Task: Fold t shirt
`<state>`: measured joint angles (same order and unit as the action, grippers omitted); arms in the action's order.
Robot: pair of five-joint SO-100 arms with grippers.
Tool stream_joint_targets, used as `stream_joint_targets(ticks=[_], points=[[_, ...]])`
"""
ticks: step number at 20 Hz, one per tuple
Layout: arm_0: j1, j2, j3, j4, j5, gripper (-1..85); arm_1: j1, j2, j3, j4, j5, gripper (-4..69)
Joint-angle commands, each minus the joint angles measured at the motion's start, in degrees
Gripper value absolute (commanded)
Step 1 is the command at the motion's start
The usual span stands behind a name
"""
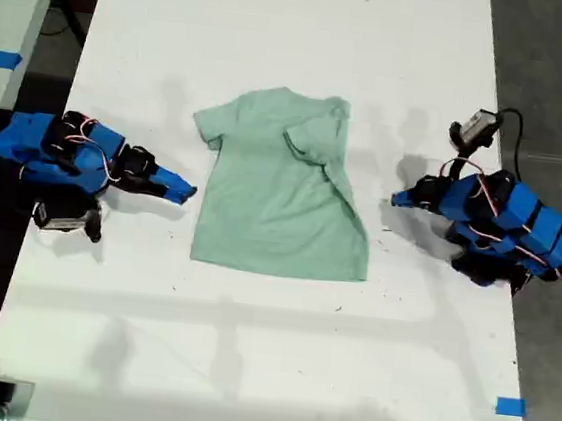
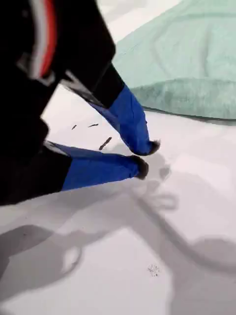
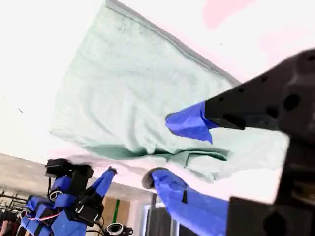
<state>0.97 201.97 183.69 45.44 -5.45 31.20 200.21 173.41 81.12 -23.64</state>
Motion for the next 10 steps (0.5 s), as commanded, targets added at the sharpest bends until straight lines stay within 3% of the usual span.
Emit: stream_joint_targets(ticks=[1,6,8,10], points=[[-18.46,0.62,0.70,0.09,-0.18,-0.2,-0.53,0.53,1.14,0.44,1.32,1.9],[-16.08,0.62,0.70,0.09,-0.70,-0.2,-0.53,0.53,1.14,0.44,1.49,1.9],[-14.59,0.62,0.18,-0.26,-3.87,-0.2,-0.35,0.53,1.14,0.44,1.32,1.9],[-12.30,0.70,-1.93,-3.43,-4.92,-0.2,-0.09,0.53,1.14,0.44,1.14,2.0]])
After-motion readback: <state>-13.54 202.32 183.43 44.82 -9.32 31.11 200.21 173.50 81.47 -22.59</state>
